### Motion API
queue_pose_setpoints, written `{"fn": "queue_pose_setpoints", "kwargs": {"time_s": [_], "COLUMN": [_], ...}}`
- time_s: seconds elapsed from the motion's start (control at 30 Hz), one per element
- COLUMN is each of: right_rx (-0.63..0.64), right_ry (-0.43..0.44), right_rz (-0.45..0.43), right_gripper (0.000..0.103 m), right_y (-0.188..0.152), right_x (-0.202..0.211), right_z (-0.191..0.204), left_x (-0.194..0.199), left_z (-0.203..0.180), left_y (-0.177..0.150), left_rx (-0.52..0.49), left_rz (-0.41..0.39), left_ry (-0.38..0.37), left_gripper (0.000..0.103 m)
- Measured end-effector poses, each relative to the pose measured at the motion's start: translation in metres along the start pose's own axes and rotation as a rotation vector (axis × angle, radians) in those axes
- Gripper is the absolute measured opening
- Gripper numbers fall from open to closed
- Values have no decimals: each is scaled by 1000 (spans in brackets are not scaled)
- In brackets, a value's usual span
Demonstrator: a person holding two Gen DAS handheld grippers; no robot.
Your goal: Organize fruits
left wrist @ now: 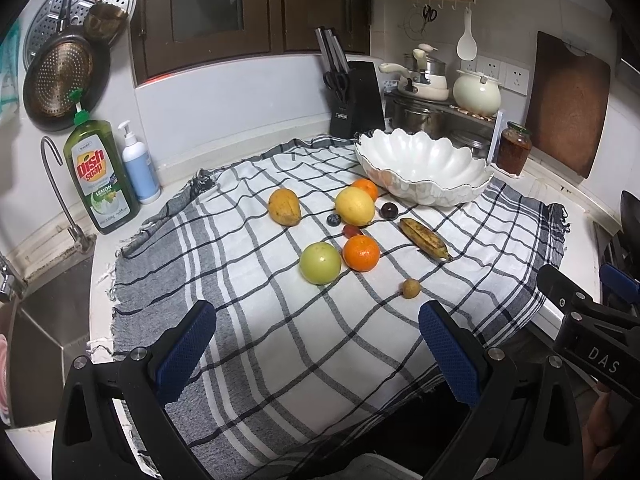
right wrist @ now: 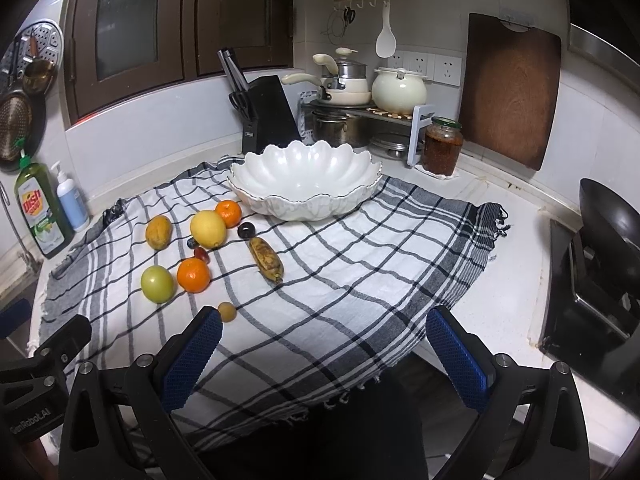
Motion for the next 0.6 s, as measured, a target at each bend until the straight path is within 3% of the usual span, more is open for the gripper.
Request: {"fn": "queue_pose_setpoints", "kwargs": {"time_s": [0.6], "right_rx": [-1], "right_ry": [1], "right_rz": [0], "right_gripper": [103], "right_y": [-1], "right_x": [0], "right_z": [0], "left_x": [0], "left_z": [0], "left_y": [-1], "left_rx": [-1], "left_rz": [0], "left_ry": [2], "left_gripper": [103]}}
Point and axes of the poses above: each gripper's, at about its wrist camera, not at the fingertips, and x roughly against the way its jaws point, z to its left, y to its top, the point moved 3 cm from there along -x, roughly the way its jaws point, and after that the axes turned 10 degrees about y, right-handed, at the moved point
